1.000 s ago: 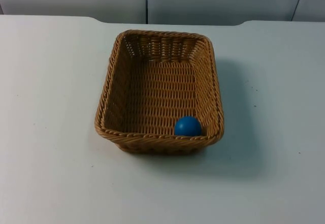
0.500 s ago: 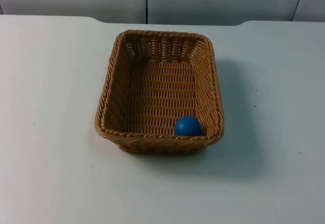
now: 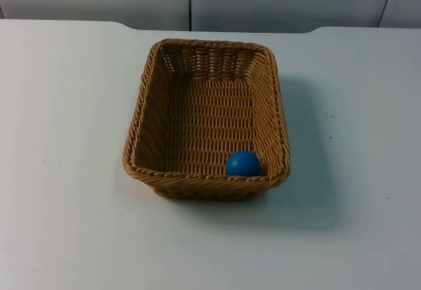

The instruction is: Pick up the basket with the left hand and place the ball into the basket with the right hand.

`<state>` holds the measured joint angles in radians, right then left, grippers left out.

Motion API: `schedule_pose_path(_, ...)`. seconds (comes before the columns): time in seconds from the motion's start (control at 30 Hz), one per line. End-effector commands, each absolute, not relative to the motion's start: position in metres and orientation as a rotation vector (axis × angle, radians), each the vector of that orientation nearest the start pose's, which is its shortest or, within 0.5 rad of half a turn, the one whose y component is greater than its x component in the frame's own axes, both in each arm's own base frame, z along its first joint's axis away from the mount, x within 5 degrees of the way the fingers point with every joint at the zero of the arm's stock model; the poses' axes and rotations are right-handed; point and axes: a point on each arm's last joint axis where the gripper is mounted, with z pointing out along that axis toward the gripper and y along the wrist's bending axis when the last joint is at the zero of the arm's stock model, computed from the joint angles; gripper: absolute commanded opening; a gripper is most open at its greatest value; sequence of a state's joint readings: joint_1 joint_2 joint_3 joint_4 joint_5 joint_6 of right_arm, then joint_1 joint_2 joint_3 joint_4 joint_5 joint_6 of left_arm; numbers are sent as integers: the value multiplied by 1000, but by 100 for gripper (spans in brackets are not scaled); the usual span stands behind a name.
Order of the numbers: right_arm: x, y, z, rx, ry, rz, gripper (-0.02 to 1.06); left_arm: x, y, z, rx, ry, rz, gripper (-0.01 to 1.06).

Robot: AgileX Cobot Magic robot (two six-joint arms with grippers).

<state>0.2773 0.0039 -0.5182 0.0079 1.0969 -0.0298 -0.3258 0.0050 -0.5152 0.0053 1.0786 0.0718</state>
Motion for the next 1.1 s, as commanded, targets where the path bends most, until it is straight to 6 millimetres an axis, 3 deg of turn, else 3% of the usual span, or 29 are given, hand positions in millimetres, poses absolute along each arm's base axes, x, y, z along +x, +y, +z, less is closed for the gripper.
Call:
schedule_pose_path(0.0, -6, -2, 278, -309, 2036, 158, 105, -7, 3, 280, 411, 2010, -156, 105)
schedule_pose_path(1.07, -6, -2, 278, -331, 2034, 182, 105, -7, 3, 280, 398, 2012, -148, 105)
